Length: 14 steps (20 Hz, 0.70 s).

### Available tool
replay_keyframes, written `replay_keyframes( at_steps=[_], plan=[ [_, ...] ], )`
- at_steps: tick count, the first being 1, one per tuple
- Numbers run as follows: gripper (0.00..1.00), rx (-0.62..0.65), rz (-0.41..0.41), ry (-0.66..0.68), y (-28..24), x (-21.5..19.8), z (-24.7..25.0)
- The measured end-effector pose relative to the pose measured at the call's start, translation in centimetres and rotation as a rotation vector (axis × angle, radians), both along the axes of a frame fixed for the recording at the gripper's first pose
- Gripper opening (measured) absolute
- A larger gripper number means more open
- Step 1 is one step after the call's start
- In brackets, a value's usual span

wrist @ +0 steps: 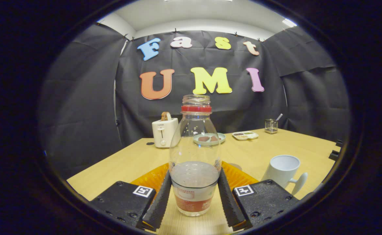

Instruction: Take the bottle from table, then pour the juice into the cup, finally place the bottle on the coaster

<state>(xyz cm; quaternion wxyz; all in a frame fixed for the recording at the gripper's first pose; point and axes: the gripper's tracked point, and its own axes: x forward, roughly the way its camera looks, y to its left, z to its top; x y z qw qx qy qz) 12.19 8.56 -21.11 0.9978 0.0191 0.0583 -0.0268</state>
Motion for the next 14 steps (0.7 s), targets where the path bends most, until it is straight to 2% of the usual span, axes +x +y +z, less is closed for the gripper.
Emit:
replay_keyframes(
  at_steps=[6, 14],
  plan=[
    [0.76, 0.092, 0.092, -0.005, 3.1, -0.8, 2.7],
    [0.76, 0.319, 0.107, 0.002, 2.4, -2.3, 6.7]
  ],
)
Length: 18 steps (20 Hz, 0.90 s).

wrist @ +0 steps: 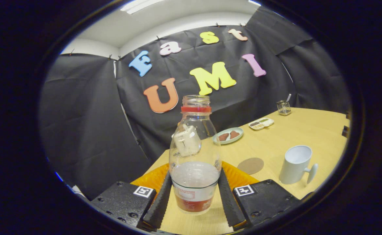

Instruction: Take the bottle from table, then pour the juice into the cup, finally place the bottle on the coaster

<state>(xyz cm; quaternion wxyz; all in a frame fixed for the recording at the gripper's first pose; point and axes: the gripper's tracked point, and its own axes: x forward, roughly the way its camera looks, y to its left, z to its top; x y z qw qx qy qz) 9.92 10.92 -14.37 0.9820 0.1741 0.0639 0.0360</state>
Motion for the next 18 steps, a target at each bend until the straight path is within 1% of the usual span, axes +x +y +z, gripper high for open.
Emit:
replay_keyframes(
  at_steps=[7, 12, 14, 18],
  plan=[
    [0.76, 0.242, 0.039, -0.015, -1.4, 0.3, 3.2],
    [0.75, 0.497, 0.051, -0.057, -2.6, 0.7, 5.0],
    [0.75, 0.574, 0.048, -0.051, -2.8, 1.0, 4.8],
    [0.75, 0.74, 0.068, -0.063, -2.7, 1.3, 5.7]
  ],
)
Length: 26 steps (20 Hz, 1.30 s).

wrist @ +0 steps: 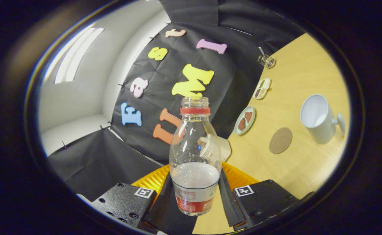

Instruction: Take the bottle from table, then pour the juice into the cup, finally place the bottle on the coaster

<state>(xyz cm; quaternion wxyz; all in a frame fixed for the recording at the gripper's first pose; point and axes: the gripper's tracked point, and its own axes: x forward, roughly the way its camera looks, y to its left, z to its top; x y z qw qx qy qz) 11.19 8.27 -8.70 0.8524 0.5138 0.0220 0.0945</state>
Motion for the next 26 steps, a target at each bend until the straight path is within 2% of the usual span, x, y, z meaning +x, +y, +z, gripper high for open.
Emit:
replay_keyframes(
  at_steps=[12, 21, 26],
  plan=[
    [0.75, 0.353, -0.041, -0.012, -3.0, 0.2, 0.5],
    [0.75, 0.511, -0.059, -0.014, -5.4, 0.6, 0.9],
    [0.74, 0.54, -0.06, -0.014, -5.9, 1.1, 0.7]
  ],
)
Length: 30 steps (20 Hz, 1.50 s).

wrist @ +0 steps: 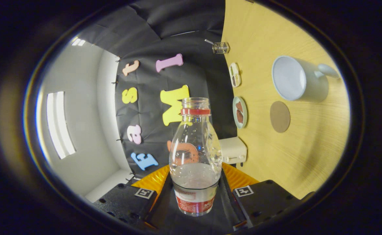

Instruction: Take the bottle from table, then pour the juice into the cup, finally place the bottle on the coaster

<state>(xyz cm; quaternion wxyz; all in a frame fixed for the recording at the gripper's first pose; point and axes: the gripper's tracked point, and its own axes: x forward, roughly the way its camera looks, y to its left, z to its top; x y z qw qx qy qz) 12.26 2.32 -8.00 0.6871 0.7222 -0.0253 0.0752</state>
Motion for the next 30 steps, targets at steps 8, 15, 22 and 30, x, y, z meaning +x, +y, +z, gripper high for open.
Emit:
replay_keyframes(
  at_steps=[8, 15, 22, 30],
  plan=[
    [0.74, 0.029, -0.003, -0.008, -0.2, 0.3, 0.0],
    [0.75, 0.064, -0.017, -0.021, -0.6, 0.2, 0.1],
    [0.74, 0.126, -0.018, -0.029, -0.9, 0.1, 0.6],
    [0.75, 0.162, -0.005, -0.021, -0.8, 0.1, 0.8]
  ],
)
